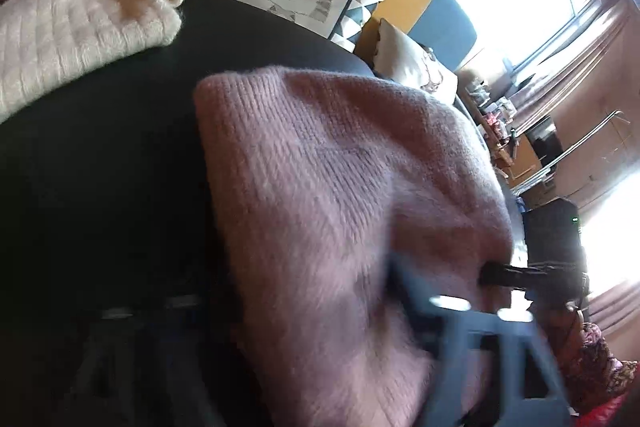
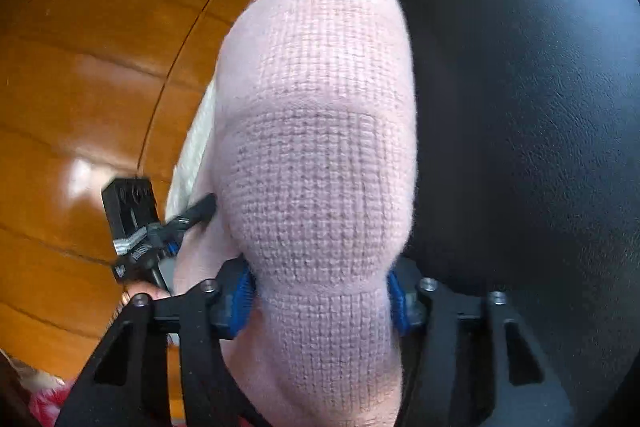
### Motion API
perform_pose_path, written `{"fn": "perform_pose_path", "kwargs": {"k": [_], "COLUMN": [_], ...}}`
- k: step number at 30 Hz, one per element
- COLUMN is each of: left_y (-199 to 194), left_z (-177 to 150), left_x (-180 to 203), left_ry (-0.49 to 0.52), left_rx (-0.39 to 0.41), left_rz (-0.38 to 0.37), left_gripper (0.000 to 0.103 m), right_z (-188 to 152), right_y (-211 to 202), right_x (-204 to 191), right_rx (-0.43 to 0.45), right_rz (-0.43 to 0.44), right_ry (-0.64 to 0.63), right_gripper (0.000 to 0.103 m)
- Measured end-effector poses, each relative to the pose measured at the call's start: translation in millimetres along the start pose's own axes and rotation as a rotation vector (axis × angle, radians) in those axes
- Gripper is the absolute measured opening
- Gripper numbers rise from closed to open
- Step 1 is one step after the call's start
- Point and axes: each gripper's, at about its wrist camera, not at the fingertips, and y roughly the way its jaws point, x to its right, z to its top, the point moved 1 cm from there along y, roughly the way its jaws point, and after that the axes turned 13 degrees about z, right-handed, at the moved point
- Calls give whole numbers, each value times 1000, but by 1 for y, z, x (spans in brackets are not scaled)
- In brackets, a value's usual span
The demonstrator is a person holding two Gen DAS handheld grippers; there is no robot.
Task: Fold clothes
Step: 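Carry the pink sweater with the right tool over the cream garment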
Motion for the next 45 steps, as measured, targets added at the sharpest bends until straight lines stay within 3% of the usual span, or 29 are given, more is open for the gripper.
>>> {"fn": "perform_pose_path", "kwargs": {"k": [4, 11, 21, 26, 33, 36, 40, 42, 45], "left_y": [-10, -59, -150, -210, -263, -262, -238, -217, -188], "left_z": [-2, -2, 9, 25, 60, 76, 92, 93, 94], "left_x": [13, 42, 20, -28, -125, -175, -252, -287, -320], "left_ry": [39, 118, 32, -46, -162, -221, -377, -457, -490], "left_rx": [59, 207, 427, 568, 663, 661, 642, 620, 578], "left_rz": [45, 33, 7, 69, 246, 297, 284, 290, 344], "left_gripper": [38, 34, 34, 34, 34, 34, 34, 34, 35], "right_z": [-5, -8, 17, 61, 115, 130, 147, 151, 159], "right_y": [-3, -9, 20, 54, 179, 241, 320, 350, 385], "right_x": [-20, -69, -169, -221, -280, -289, -281, -268, -240], "right_rx": [19, 39, -13, -55, -163, -199, -234, -256, -273], "right_rz": [-21, 1, 62, 132, 225, 243, 246, 228, 204], "right_ry": [-50, -134, -306, -406, -463, -454, -414, -406, -389], "right_gripper": [41, 35, 34, 35, 35, 35, 35, 35, 35]}}
